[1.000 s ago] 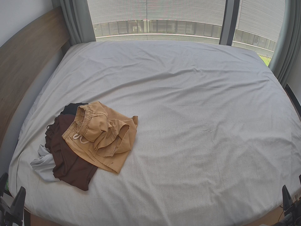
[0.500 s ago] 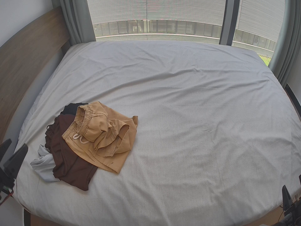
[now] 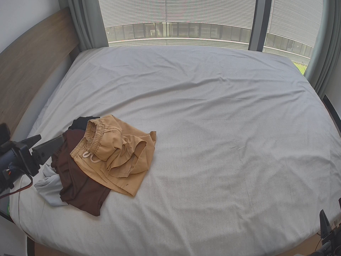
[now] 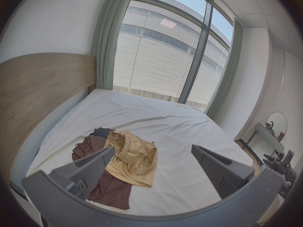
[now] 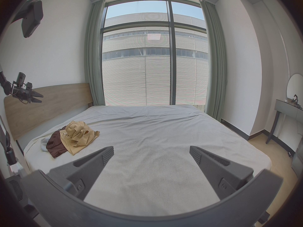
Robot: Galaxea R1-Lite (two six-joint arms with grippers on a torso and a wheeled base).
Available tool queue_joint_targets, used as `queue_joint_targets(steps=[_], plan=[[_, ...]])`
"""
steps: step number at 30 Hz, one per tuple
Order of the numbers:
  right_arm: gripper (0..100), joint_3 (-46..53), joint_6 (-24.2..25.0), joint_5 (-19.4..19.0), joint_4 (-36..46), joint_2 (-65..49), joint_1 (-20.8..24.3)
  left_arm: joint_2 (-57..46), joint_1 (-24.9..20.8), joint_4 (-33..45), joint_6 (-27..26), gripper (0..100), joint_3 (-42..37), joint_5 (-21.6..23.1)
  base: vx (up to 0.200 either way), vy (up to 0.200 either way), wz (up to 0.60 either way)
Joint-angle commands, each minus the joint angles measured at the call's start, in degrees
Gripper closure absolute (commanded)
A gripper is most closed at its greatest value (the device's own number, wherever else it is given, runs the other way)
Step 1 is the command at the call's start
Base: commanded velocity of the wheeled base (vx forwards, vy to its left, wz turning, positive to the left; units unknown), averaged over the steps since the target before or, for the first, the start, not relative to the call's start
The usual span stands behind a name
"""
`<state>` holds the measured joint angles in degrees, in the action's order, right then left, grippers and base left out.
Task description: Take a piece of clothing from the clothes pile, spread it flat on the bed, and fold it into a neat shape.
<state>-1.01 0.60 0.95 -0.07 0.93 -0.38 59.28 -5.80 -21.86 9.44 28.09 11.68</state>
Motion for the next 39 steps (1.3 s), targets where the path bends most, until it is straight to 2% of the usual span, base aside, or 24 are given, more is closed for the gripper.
queue_joint_targets(steps=[1, 11, 22, 30, 39], plan=[[0, 1.0, 0.0, 0.0, 0.0, -0.8, 0.0, 7.8, 0.1, -2.4, 0.1, 0, 0.8, 0.6, 0.0, 0.0, 0.0], [0, 1.0, 0.0, -0.1, 0.0, -0.8, 0.0, 18.0, 0.3, -9.3, 2.5, 0, 1.2, 0.8, 0.0, 0.0, 0.0], [0, 1.0, 0.0, -0.2, 0.0, -0.8, 0.0, 28.0, 1.2, -17.7, 2.9, 0, 3.1, 1.1, 0.0, 0.0, 0.0], [0, 1.0, 0.0, -0.2, 0.0, -0.8, 0.0, 34.8, 3.7, -19.5, 3.3, 0, 5.8, 4.6, 0.0, 0.0, 0.0], [0, 1.0, 0.0, -0.2, 0.0, -0.8, 0.0, 41.2, 3.8, -23.1, 5.9, 0, 8.4, 4.8, 0.0, 0.0, 0.0]])
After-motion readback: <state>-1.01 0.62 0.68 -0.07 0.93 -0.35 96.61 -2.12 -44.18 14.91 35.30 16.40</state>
